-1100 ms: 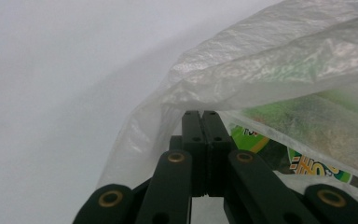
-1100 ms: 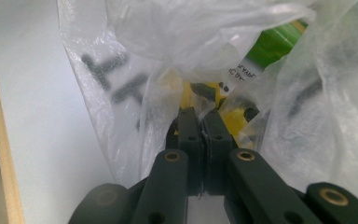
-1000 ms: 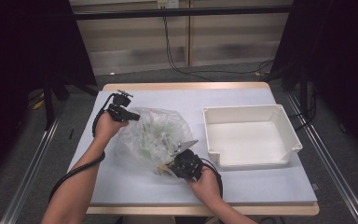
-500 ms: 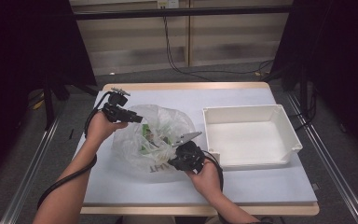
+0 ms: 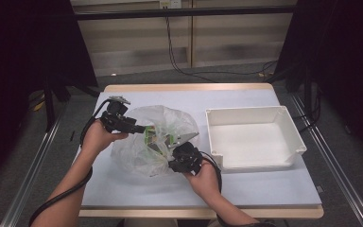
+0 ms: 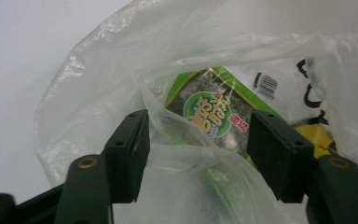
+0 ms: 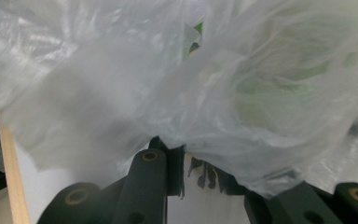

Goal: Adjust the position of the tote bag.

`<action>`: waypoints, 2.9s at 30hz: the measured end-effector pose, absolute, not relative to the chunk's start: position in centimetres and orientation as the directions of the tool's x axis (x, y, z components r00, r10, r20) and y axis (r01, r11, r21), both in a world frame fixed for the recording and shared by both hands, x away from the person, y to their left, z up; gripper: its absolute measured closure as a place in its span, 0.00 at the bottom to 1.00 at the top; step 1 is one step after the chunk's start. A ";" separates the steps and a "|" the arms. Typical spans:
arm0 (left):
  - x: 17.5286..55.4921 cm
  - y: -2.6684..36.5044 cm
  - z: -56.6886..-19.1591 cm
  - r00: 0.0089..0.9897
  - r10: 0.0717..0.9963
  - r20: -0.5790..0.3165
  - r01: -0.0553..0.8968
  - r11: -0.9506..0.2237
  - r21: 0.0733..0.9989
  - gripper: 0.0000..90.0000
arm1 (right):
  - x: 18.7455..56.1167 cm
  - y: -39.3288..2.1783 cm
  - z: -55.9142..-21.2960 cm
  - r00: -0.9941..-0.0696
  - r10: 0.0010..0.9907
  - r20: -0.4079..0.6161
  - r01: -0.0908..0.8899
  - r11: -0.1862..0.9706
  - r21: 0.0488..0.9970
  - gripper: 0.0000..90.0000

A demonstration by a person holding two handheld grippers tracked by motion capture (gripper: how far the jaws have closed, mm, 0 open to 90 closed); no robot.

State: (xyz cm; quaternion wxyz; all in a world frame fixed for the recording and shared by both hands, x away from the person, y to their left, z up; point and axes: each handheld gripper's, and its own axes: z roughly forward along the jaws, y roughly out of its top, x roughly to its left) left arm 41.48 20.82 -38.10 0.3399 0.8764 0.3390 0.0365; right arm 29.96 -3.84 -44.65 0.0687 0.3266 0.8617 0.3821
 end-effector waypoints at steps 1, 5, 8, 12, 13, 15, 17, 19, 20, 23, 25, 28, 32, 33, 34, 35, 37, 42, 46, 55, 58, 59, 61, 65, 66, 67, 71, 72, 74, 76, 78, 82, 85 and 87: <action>41.2 20.7 -38.1 0.759 0.628 -0.170 0.574 -0.523 0.630 0.42 | 30.0 -3.7 -44.7 -0.775 0.619 0.124 0.507 0.493 0.707 0.83; 40.4 20.7 -38.0 0.775 0.615 -0.146 0.552 -0.545 0.631 0.37 | 30.1 -3.4 -44.7 -0.778 0.614 0.134 0.509 0.491 0.707 0.83; 39.9 20.7 -38.3 0.779 0.613 -0.133 0.547 -0.561 0.621 0.35 | 30.1 -3.0 -44.6 -0.779 0.613 0.132 0.504 0.487 0.714 0.83; 39.6 20.8 -38.6 0.777 0.613 -0.145 0.553 -0.553 0.623 0.34 | 30.2 -2.8 -44.6 -0.778 0.615 0.128 0.504 0.490 0.712 0.83; 39.4 20.7 -38.8 0.773 0.615 -0.157 0.558 -0.541 0.629 0.40 | 30.3 -2.8 -44.5 -0.778 0.616 0.125 0.502 0.490 0.713 0.82; 39.3 20.7 -39.0 0.775 0.612 -0.158 0.561 -0.550 0.619 0.45 | 30.6 -2.8 -44.5 -0.776 0.618 0.125 0.500 0.483 0.719 0.81; 39.2 20.6 -39.2 0.769 0.619 -0.160 0.568 -0.545 0.617 0.55 | 30.8 -2.9 -44.5 -0.772 0.623 0.123 0.504 0.483 0.716 0.80; 39.3 20.7 -39.3 0.783 0.602 -0.154 0.561 -0.578 0.593 0.65 | 30.9 -3.0 -44.4 -0.768 0.627 0.131 0.509 0.474 0.718 0.78; 39.3 20.7 -39.3 0.783 0.602 -0.154 0.561 -0.578 0.593 0.69 | 30.9 -3.0 -44.4 -0.768 0.627 0.131 0.509 0.474 0.718 0.78; 39.3 20.9 -39.6 0.795 0.594 -0.122 0.542 -0.607 0.581 0.88 | 31.2 -3.1 -44.4 -0.767 0.630 0.126 0.506 0.472 0.722 0.75; 39.4 21.2 -39.8 0.798 0.592 -0.116 0.541 -0.617 0.571 0.96 | 31.4 -3.3 -44.1 -0.761 0.638 0.118 0.504 0.468 0.726 0.73; 39.6 21.7 -40.1 0.770 0.626 -0.126 0.567 -0.580 0.585 0.99 | 31.8 -4.2 -43.4 -0.744 0.659 0.112 0.511 0.453 0.731 0.73; 40.0 22.4 -40.3 0.764 0.634 -0.118 0.569 -0.576 0.587 1.00 | 32.2 -5.6 -42.6 -0.726 0.679 0.105 0.516 0.439 0.735 0.73; 40.1 22.6 -40.4 0.760 0.641 -0.107 0.568 -0.575 0.589 1.00 | 32.4 -6.1 -42.3 -0.721 0.685 0.103 0.517 0.432 0.739 0.73; 40.3 22.9 -40.6 0.757 0.644 -0.112 0.574 -0.573 0.585 1.00 | 32.5 -7.2 -41.8 -0.700 0.708 0.096 0.523 0.416 0.744 0.74; 40.4 23.0 -40.7 0.747 0.655 -0.115 0.581 -0.558 0.593 1.00 | 32.6 -7.4 -41.7 -0.696 0.712 0.095 0.524 0.413 0.745 0.74; 40.4 23.2 -40.9 0.743 0.660 -0.115 0.587 -0.559 0.585 1.00 | 32.7 -8.5 -41.2 -0.677 0.729 0.104 0.535 0.390 0.750 0.76; 40.5 23.5 -40.9 0.757 0.643 -0.111 0.571 -0.571 0.589 1.00 | 33.1 -10.1 -40.5 -0.646 0.756 0.105 0.549 0.363 0.753 0.86; 40.3 23.4 -40.7 0.761 0.637 -0.121 0.561 -0.553 0.616 1.00 | 34.2 -11.5 -40.4 -0.632 0.764 0.130 0.573 0.348 0.742 1.00; 40.0 23.2 -40.7 0.761 0.632 -0.146 0.560 -0.527 0.639 1.00 | 34.1 -11.2 -40.7 -0.642 0.754 0.140 0.571 0.349 0.743 0.94; 40.1 23.0 -40.5 0.767 0.627 -0.139 0.552 -0.533 0.642 1.00 | 33.9 -11.4 -40.4 -0.623 0.773 0.120 0.573 0.347 0.743 0.77; 40.1 22.9 -40.5 0.764 0.629 -0.144 0.554 -0.526 0.646 1.00 | 33.9 -11.5 -40.3 -0.621 0.776 0.111 0.570 0.349 0.744 0.73; 40.1 22.9 -40.5 0.763 0.631 -0.141 0.555 -0.528 0.643 1.00 | 33.9 -11.6 -40.2 -0.618 0.778 0.112 0.573 0.348 0.742 0.71; 40.3 22.8 -40.4 0.763 0.632 -0.139 0.553 -0.526 0.646 1.00 | 34.3 -12.2 -39.7 -0.614 0.782 0.107 0.567 0.342 0.750 0.57; 40.3 22.8 -40.3 0.762 0.632 -0.141 0.553 -0.522 0.650 1.00 | 34.3 -12.2 -39.6 -0.614 0.782 0.108 0.564 0.339 0.753 0.55; 40.4 22.8 -40.2 0.764 0.629 -0.143 0.553 -0.524 0.647 1.00 | 34.6 -12.1 -39.3 -0.609 0.788 0.096 0.565 0.345 0.750 0.48; 40.5 22.8 -39.8 0.762 0.633 -0.138 0.553 -0.524 0.647 1.00 | 35.0 -11.7 -38.9 -0.623 0.776 0.101 0.558 0.350 0.753 0.46; 40.5 22.9 -39.7 0.760 0.634 -0.141 0.556 -0.523 0.646 1.00 | 35.1 -11.5 -38.7 -0.625 0.776 0.092 0.554 0.356 0.753 0.45; 40.4 22.8 -39.7 0.755 0.639 -0.146 0.560 -0.513 0.651 1.00 | 35.1 -11.4 -38.6 -0.630 0.771 0.090 0.549 0.361 0.754 0.44; 40.5 22.9 -39.5 0.763 0.631 -0.139 0.553 -0.526 0.646 1.00 | 35.5 -10.9 -38.1 -0.647 0.758 0.082 0.536 0.377 0.755 0.40; 40.5 22.9 -39.4 0.766 0.627 -0.140 0.551 -0.529 0.646 1.00 | 35.5 -10.8 -38.0 -0.648 0.758 0.081 0.539 0.380 0.751 0.39; 40.5 22.5 -39.1 0.774 0.619 -0.134 0.538 -0.532 0.653 1.00 | 36.0 -10.2 -38.2 -0.674 0.735 0.070 0.527 0.412 0.744 0.37; 40.5 22.3 -39.2 0.773 0.620 -0.132 0.540 -0.533 0.651 1.00 | 36.3 -9.9 -38.4 -0.681 0.729 0.072 0.524 0.417 0.742 0.37; 40.5 22.2 -39.3 0.777 0.615 -0.136 0.538 -0.537 0.650 1.00 | 36.4 -9.8 -38.5 -0.689 0.720 0.080 0.525 0.419 0.741 0.40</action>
